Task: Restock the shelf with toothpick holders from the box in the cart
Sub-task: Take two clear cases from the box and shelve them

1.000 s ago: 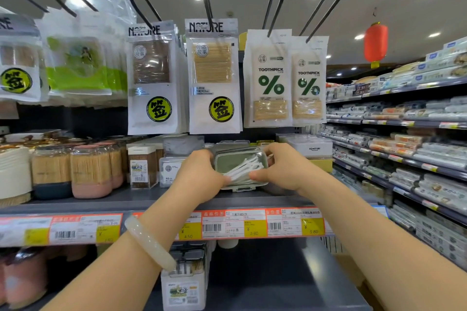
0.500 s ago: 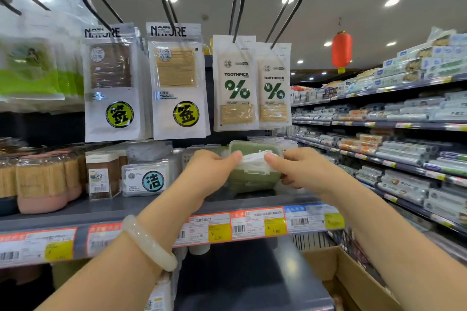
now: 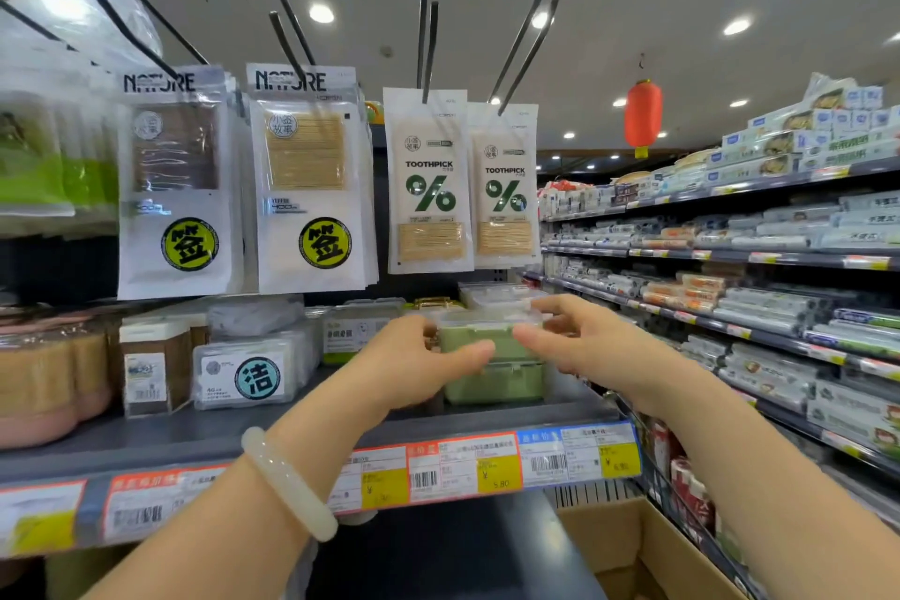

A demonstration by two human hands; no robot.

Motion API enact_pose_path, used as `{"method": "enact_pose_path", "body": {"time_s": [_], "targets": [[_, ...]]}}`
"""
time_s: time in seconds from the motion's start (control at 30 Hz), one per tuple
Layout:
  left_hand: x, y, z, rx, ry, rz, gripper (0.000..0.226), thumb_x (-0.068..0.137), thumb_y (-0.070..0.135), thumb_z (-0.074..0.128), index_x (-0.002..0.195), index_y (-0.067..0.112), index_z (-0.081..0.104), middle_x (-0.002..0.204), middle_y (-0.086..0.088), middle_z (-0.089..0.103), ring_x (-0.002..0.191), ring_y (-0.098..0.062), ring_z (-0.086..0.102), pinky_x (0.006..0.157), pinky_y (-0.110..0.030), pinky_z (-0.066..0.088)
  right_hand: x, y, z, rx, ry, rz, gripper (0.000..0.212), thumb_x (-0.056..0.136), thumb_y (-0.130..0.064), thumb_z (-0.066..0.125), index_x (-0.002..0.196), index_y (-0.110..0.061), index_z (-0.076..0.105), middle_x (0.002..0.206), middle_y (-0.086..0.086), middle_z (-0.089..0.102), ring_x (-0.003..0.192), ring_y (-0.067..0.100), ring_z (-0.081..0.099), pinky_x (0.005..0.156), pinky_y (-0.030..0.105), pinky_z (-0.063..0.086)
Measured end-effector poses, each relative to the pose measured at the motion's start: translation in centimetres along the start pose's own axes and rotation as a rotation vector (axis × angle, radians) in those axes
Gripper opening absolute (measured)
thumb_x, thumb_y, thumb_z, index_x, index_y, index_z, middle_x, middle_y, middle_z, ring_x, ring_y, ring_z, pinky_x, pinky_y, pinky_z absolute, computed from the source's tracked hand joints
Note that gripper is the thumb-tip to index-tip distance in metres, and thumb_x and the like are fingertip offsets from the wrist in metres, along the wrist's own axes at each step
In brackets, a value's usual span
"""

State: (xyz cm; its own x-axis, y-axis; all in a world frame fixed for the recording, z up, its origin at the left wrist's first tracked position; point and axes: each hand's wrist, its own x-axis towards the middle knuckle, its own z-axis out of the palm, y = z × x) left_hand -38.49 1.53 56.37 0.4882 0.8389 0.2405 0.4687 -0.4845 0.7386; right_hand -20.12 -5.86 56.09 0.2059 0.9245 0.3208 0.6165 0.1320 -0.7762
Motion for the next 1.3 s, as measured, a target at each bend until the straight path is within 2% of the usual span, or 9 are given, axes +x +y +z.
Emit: {"method": "enact_pose_path", "body": {"time_s": [0.1, 0.23, 0.37, 0.6, 0.73, 0.97, 1.1, 1.2, 1.3], "targets": [[0.1, -0.3, 0.1, 0.021, -0.121, -0.002, 0.061, 0.073, 0.022, 0.079, 0.123, 0.025, 0.045, 0.112, 0.008, 0.059, 0.101, -0.012, 0.057, 0.092, -0.029, 0.047, 0.6, 0.7, 0.0, 0.003, -0.064, -0.069, 0.064, 0.076, -0.027, 0.077, 0.132, -0.033, 0.045, 0.122, -0.01, 0.052, 0.106, 0.003, 0.052, 0.087, 0.019, 0.042], [0.4, -0.3, 0.2, -0.017, -0.108, -0.009, 0.066, 0.075, 0.008, 0.075, 0.13, 0.024, 0.043, 0.116, 0.002, 0.061, 0.104, -0.02, 0.06, 0.094, -0.038, 0.05, 0.9, 1.1, 0.1, 0.068, -0.05, -0.144, 0.061, 0.076, -0.018, 0.077, 0.128, -0.033, 0.05, 0.124, -0.016, 0.056, 0.107, -0.005, 0.053, 0.085, 0.014, 0.044], [0.8, -0.5, 0.1, -0.058, -0.119, -0.027, 0.067, 0.072, 0.005, 0.077, 0.129, 0.024, 0.047, 0.115, 0.0, 0.064, 0.104, -0.022, 0.063, 0.094, -0.044, 0.05, 0.9, 1.2, -0.3, 0.084, -0.047, -0.158, 0.058, 0.077, -0.017, 0.076, 0.127, -0.032, 0.052, 0.115, -0.022, 0.056, 0.093, -0.014, 0.053, 0.066, 0.004, 0.044], [1.1, -0.7, 0.0, -0.055, -0.107, -0.041, 0.087, 0.073, 0.004, 0.076, 0.145, 0.024, 0.03, 0.135, -0.001, 0.052, 0.12, -0.02, 0.051, 0.103, -0.037, 0.042, 0.7, 1.1, -0.7, 0.203, 0.036, -0.173, 0.058, 0.077, 0.004, 0.072, 0.127, -0.018, 0.055, 0.109, -0.015, 0.058, 0.091, -0.004, 0.058, 0.064, 0.005, 0.048], [1.2, -0.4, 0.2, -0.029, -0.089, -0.042, 0.096, 0.076, 0.002, 0.073, 0.149, 0.026, 0.016, 0.143, -0.002, 0.045, 0.125, -0.023, 0.048, 0.105, -0.039, 0.041, 0.5, 1.4, -0.8, 0.166, 0.021, -0.163, 0.057, 0.074, -0.004, 0.076, 0.124, -0.023, 0.056, 0.119, -0.011, 0.058, 0.097, -0.003, 0.058, 0.071, 0.011, 0.049], [0.9, -0.3, 1.2, 0.006, 0.134, -0.04, 0.043, 0.083, 0.018, 0.068, 0.12, 0.012, 0.047, 0.11, -0.008, 0.06, 0.096, -0.024, 0.063, 0.088, -0.038, 0.052, -0.3, 1.4, 0.2, 0.075, 0.184, -0.159, 0.052, 0.066, -0.018, 0.084, 0.108, -0.025, 0.055, 0.099, -0.001, 0.058, 0.085, 0.014, 0.06, 0.066, 0.018, 0.05], [1.5, 0.4, 1.7, -0.194, -0.005, -0.028, 0.026, 0.086, 0.006, 0.053, 0.109, 0.007, 0.063, 0.108, -0.017, 0.067, 0.104, -0.032, 0.063, 0.093, -0.047, 0.051, -0.8, 1.5, 0.7, -0.108, 0.243, -0.203, 0.06, 0.063, -0.033, 0.085, 0.113, -0.031, 0.052, 0.106, -0.009, 0.057, 0.095, 0.011, 0.057, 0.08, 0.027, 0.049], [2.2, 1.1, 2.4, -0.253, -0.093, -0.035, 0.033, 0.078, 0.009, 0.051, 0.107, 0.007, 0.066, 0.114, -0.016, 0.066, 0.112, -0.032, 0.059, 0.097, -0.048, 0.049, -1.3, 1.6, 0.1, 0.0, 0.191, -0.208, 0.057, 0.067, -0.021, 0.084, 0.115, -0.032, 0.055, 0.098, -0.009, 0.061, 0.081, -0.003, 0.059, 0.066, 0.01, 0.046], [2.9, 0.9, 2.8, -0.242, -0.145, -0.024, 0.047, 0.063, 0.02, 0.053, 0.107, 0.016, 0.066, 0.114, -0.01, 0.067, 0.112, -0.03, 0.06, 0.099, -0.048, 0.047, -1.8, 1.9, -0.3, 0.115, 0.109, -0.18, 0.056, 0.07, -0.02, 0.081, 0.115, -0.039, 0.054, 0.101, -0.006, 0.063, 0.081, -0.001, 0.063, 0.067, 0.014, 0.051]]}}
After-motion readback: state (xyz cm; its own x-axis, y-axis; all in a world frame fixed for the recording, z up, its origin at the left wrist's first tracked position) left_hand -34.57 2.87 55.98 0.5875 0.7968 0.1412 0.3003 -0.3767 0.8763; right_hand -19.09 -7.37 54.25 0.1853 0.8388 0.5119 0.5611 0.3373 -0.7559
